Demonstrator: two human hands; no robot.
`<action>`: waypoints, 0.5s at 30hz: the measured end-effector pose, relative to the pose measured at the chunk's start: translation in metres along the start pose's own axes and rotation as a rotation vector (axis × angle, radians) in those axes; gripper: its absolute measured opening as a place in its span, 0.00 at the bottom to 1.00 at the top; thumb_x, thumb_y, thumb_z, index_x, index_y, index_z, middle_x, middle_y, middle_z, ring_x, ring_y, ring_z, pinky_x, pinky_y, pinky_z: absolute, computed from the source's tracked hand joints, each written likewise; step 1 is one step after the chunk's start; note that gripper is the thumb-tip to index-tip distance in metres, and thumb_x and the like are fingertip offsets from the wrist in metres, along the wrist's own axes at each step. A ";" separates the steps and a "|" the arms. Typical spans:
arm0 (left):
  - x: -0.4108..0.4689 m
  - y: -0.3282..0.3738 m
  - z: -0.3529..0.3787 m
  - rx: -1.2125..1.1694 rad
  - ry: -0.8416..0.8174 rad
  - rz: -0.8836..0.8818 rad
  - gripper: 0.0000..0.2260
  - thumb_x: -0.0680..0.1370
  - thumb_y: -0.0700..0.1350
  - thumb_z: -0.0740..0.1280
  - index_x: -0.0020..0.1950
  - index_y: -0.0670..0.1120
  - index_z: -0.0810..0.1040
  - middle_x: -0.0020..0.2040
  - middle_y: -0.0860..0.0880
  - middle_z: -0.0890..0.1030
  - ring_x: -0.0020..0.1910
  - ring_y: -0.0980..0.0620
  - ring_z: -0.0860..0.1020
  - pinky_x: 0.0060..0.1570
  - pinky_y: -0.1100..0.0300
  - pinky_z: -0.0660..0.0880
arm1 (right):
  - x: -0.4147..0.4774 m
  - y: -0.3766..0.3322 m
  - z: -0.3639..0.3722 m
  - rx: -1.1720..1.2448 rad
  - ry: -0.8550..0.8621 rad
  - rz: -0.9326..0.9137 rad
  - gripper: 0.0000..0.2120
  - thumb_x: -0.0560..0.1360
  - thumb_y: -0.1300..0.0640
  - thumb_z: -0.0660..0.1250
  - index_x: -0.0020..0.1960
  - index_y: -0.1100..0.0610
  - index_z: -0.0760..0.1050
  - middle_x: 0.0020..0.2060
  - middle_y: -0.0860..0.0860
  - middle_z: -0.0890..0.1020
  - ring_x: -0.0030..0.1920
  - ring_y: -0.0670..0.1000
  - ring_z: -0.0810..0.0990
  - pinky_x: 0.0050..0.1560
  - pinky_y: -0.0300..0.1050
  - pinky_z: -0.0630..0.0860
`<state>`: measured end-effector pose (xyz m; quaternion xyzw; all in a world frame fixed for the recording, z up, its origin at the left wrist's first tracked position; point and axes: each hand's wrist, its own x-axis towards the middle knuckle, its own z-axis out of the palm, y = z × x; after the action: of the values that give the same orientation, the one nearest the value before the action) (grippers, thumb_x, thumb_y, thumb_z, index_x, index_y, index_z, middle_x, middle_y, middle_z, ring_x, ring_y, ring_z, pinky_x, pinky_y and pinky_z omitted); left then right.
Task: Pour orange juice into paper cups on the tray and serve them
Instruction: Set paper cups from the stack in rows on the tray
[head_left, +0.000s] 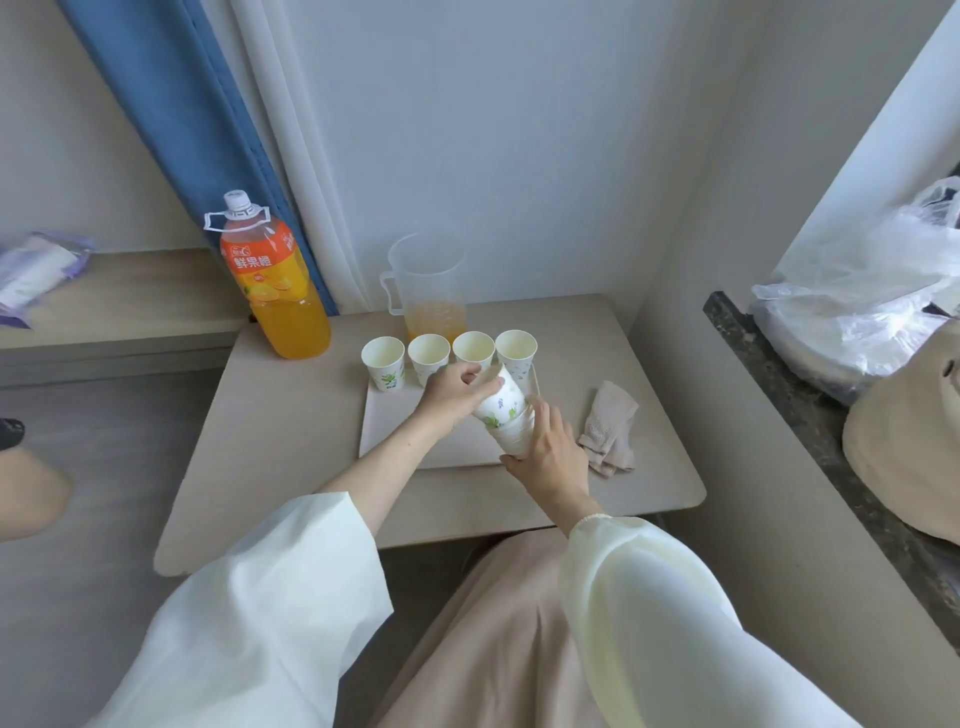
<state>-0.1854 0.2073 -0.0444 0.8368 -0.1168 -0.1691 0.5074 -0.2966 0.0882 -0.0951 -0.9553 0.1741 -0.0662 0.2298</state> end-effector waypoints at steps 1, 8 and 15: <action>0.003 -0.002 -0.013 -0.043 0.070 -0.029 0.22 0.75 0.52 0.71 0.65 0.45 0.74 0.57 0.49 0.75 0.55 0.53 0.74 0.53 0.63 0.67 | 0.000 0.001 0.001 0.008 0.007 0.019 0.40 0.68 0.48 0.75 0.73 0.52 0.58 0.60 0.49 0.71 0.60 0.54 0.72 0.45 0.48 0.75; 0.019 -0.063 -0.085 0.208 0.301 -0.159 0.32 0.71 0.55 0.73 0.71 0.48 0.66 0.66 0.49 0.73 0.64 0.47 0.72 0.60 0.53 0.71 | 0.014 -0.012 0.011 0.076 0.017 0.007 0.43 0.68 0.48 0.75 0.76 0.53 0.55 0.62 0.49 0.71 0.61 0.54 0.71 0.45 0.49 0.75; 0.034 -0.097 -0.076 0.396 0.294 -0.169 0.31 0.69 0.49 0.75 0.68 0.45 0.66 0.64 0.46 0.71 0.64 0.44 0.69 0.54 0.53 0.71 | 0.031 -0.027 0.021 0.123 0.007 -0.033 0.43 0.68 0.48 0.75 0.75 0.52 0.56 0.63 0.48 0.70 0.62 0.53 0.71 0.45 0.50 0.76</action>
<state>-0.1217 0.3004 -0.1038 0.9422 -0.0022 -0.0615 0.3294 -0.2551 0.1080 -0.0999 -0.9418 0.1547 -0.0837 0.2863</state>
